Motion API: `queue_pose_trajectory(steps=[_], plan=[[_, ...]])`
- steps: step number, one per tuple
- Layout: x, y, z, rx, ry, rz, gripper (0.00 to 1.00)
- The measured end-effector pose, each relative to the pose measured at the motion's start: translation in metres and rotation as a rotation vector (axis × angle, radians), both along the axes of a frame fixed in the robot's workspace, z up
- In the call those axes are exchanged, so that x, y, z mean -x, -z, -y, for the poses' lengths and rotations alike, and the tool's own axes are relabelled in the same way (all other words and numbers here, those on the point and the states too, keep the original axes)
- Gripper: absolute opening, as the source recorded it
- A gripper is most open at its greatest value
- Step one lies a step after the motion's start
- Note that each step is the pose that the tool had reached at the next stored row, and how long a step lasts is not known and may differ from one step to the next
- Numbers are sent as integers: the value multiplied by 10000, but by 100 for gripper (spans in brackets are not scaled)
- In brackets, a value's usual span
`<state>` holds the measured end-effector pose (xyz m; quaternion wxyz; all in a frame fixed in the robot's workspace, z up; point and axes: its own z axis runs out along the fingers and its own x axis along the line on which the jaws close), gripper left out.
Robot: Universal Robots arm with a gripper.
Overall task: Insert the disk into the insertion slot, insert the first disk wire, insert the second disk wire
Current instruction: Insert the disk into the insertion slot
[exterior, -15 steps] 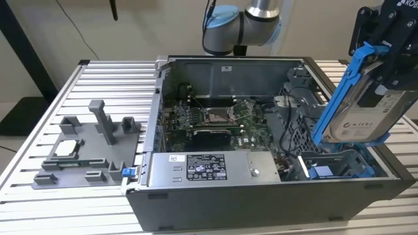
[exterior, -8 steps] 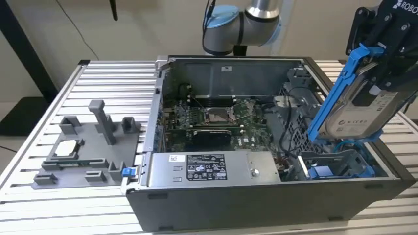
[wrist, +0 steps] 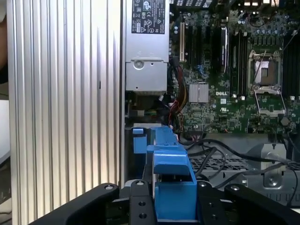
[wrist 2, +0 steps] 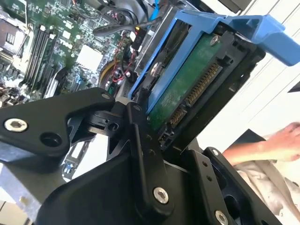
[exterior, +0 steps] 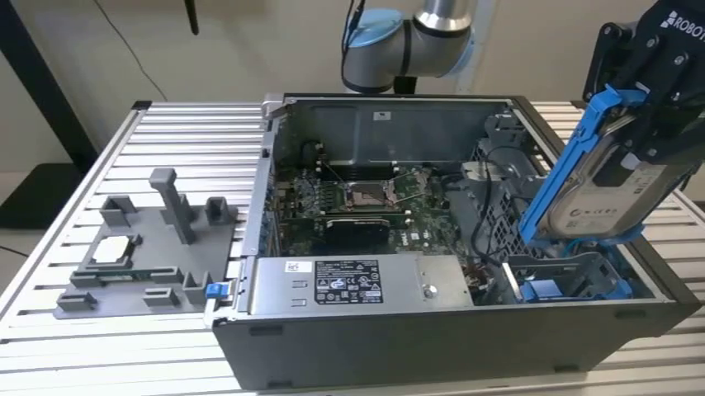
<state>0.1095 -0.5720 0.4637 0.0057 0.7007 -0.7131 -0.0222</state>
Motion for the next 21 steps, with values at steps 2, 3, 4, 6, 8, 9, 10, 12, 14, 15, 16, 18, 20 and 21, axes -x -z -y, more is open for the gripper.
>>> queue_pose_trajectory(steps=[2, 3, 4, 6, 8, 9, 10, 12, 14, 15, 16, 18, 20, 21], plan=[[-9, 20, 2, -12, -5, 0, 0], [-14, 30, 2, -12, -12, 0, 0], [-20, 41, 2, -11, -20, 0, 0], [-27, 62, 2, -13, -30, 0, 0], [-33, 84, 2, -13, -42, 0, 0], [-35, 96, 2, -13, -52, 0, 0], [-35, 107, 2, -12, -69, 0, 0], [-38, 129, 2, -12, -160, 0, 0], [-40, 150, 2, -12, -244, 0, 0], [-41, 159, 2, -13, -276, 0, 0], [-43, 168, 2, -12, -301, 0, 0], [-57, 189, 6, -15, -330, 0, 0], [-76, 212, 13, -13, -335, 0, 0], [-81, 227, 15, -13, -335, -1, 0]])
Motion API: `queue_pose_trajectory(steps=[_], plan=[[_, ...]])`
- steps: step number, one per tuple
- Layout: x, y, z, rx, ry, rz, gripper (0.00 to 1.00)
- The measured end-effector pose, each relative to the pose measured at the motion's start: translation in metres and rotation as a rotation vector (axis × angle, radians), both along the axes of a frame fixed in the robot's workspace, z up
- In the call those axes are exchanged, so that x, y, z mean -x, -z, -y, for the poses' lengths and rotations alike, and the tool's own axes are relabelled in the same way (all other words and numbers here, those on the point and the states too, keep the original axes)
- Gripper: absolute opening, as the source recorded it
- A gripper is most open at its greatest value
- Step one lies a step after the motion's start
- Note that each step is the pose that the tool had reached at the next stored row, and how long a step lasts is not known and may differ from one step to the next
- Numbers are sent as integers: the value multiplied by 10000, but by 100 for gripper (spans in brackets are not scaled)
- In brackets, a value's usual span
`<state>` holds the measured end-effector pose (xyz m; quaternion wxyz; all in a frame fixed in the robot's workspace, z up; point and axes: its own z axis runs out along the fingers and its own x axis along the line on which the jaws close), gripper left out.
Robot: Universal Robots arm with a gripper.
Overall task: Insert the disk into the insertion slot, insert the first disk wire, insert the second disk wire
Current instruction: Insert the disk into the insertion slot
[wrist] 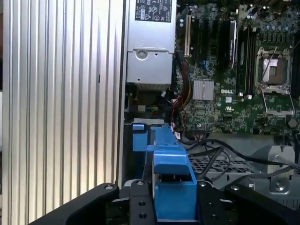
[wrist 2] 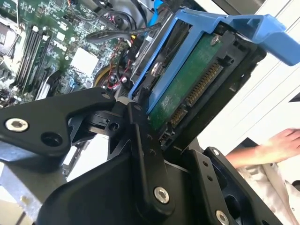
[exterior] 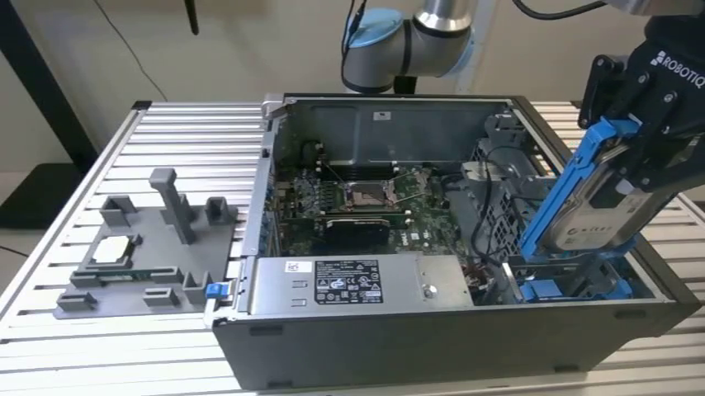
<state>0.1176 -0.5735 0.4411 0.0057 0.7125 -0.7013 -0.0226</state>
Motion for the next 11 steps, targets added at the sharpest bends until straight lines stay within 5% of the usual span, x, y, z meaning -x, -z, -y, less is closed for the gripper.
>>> queue_pose_trajectory(steps=[11], plan=[[-4, 157, 0, 1, 33, 1, 0]])
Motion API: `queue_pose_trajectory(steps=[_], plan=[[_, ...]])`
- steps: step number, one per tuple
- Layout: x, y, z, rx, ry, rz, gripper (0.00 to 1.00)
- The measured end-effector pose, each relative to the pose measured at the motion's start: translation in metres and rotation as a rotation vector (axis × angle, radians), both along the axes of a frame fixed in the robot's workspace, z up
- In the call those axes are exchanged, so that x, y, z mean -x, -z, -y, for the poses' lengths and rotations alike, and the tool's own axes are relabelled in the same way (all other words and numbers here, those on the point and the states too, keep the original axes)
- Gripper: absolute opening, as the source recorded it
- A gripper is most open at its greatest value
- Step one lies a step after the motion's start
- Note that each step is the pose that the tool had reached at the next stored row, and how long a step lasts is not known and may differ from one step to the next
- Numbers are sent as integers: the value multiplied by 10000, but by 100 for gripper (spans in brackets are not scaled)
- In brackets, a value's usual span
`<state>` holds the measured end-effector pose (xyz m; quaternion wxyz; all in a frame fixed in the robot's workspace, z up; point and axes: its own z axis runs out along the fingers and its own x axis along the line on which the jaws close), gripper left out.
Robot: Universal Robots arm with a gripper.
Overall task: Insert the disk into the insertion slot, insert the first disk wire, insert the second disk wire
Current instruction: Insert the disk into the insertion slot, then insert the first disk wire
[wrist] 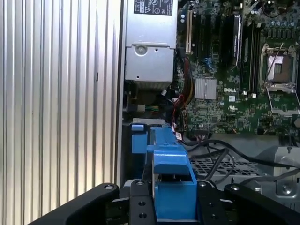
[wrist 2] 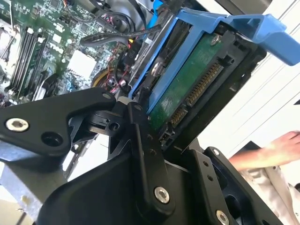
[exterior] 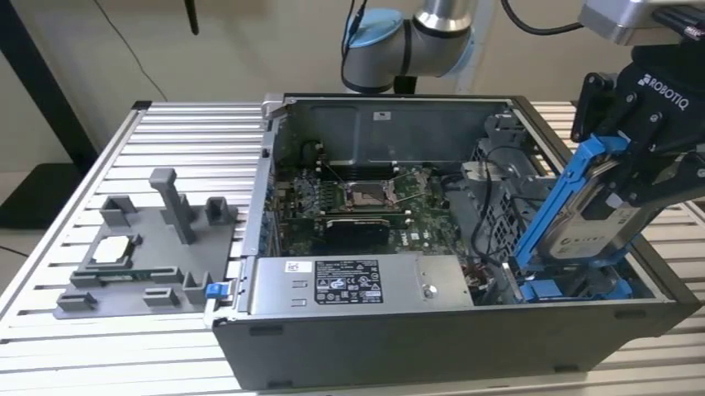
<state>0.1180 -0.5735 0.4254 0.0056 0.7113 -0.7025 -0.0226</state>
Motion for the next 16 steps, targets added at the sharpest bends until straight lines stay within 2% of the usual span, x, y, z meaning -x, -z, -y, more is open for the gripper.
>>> queue_pose_trajectory(steps=[16], plan=[[-1, 136, 1, -2, 219, 0, 0]])
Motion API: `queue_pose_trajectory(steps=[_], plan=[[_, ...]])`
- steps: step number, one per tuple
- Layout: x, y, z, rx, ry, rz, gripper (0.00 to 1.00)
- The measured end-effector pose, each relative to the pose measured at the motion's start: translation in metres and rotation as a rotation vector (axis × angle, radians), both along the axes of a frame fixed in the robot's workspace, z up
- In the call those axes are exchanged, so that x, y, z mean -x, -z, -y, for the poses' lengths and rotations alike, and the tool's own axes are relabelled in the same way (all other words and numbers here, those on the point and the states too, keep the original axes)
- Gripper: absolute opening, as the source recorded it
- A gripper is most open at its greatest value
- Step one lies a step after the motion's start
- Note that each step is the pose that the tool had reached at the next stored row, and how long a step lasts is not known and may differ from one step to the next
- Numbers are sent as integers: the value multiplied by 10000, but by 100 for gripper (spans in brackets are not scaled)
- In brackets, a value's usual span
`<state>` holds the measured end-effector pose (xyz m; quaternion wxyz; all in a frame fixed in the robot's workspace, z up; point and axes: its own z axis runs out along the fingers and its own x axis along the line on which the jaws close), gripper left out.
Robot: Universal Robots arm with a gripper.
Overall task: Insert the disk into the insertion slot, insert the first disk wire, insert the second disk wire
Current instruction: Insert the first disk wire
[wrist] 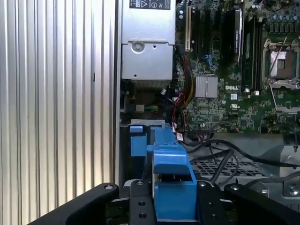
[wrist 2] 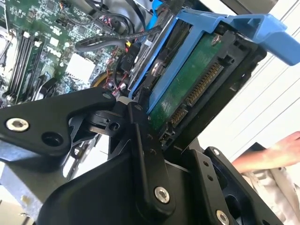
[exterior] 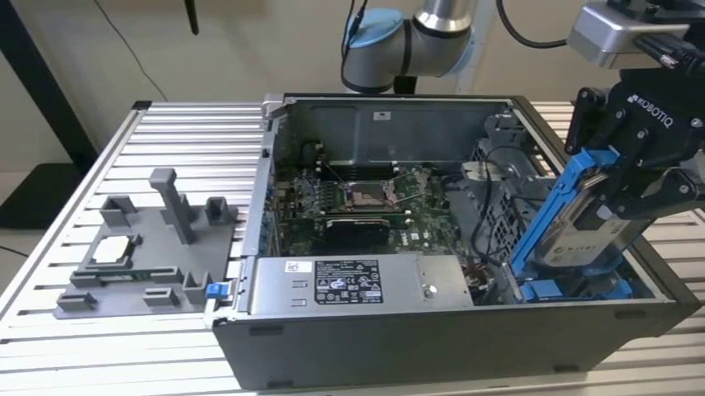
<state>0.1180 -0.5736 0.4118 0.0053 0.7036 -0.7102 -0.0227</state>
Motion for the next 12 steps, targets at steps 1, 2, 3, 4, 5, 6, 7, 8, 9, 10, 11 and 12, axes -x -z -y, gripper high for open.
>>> queue_pose_trajectory(steps=[1, 2, 3, 4, 5, 6, 7, 8, 9, 10, 11, 12], plan=[[-3, 8, 0, 1, 2, 0, 0], [-6, 16, 0, 1, 3, 0, 0], [-9, 24, 0, 2, 5, 0, 0], [-9, 33, 0, 3, 8, 0, 0], [-9, 44, 0, 0, 12, 0, 0], [-9, 55, 0, -1, 18, 0, 0], [-9, 66, 0, -7, 25, 0, 0], [-9, 78, -1, -12, 31, 0, 0], [-10, 92, -4, -15, 35, 0, 0], [-10, 108, -6, -17, 39, 0, 0], [-10, 128, -10, -23, 42, 1, 0], [-10, 146, -16, -29, 48, 1, 0]])
